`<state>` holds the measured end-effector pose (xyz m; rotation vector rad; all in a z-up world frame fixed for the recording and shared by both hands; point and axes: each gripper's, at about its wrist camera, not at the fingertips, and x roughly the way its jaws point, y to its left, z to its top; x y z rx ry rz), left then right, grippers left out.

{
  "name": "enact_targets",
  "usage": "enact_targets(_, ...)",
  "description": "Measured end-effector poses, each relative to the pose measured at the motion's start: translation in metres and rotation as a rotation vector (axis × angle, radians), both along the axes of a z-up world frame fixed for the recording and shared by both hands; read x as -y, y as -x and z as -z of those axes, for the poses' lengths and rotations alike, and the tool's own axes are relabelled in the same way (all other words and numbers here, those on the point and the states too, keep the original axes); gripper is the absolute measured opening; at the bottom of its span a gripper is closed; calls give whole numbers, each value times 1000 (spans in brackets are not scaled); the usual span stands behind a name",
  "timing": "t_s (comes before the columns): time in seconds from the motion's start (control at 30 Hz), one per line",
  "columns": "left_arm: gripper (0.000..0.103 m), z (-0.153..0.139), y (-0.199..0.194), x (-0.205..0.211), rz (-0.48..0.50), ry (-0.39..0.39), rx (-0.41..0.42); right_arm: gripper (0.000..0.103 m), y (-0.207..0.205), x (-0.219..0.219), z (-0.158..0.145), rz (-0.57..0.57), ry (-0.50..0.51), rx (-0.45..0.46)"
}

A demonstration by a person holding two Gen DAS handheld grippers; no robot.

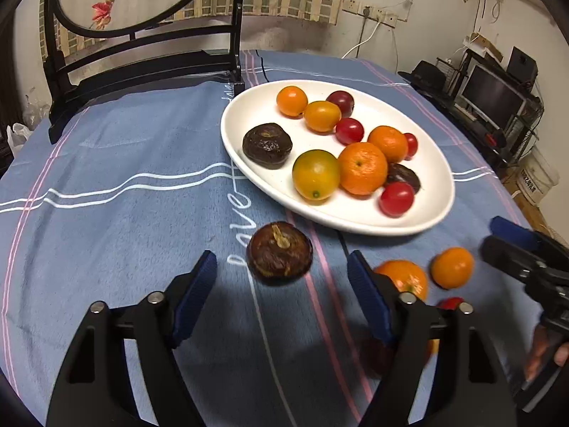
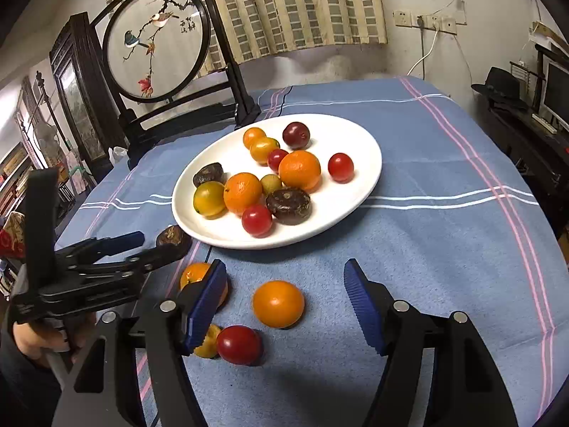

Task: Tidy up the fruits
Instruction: 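Grasp the dark brown fruit with the left gripper while the right grasps a dark fruit, then place both fruits on the white plate and open both grippers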

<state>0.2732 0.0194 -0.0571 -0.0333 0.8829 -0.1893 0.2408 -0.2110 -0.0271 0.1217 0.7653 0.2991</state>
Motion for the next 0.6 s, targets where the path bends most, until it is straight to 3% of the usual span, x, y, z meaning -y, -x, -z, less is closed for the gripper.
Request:
enact_targets(0.1, 42, 11, -8, 4, 8, -13, -44, 71, 1, -1, -1, -5, 10, 8)
enact_targets(0.2, 41, 11, -5, 5, 15, -42, -30, 71, 4, -3, -3, -14, 34, 16)
enact_targets(0.3, 41, 4, 0, -4, -18, 4, -39, 71, 5, -9, -1, -40, 80, 11)
enact_targets(0.47, 41, -17, 12, -15, -39, 39, 21, 71, 3, -22, 11, -75, 149, -31)
enact_targets(0.6, 41, -19, 16, -11, -14, 52, 11, 54, -2, -25, 17, -70, 147, -56)
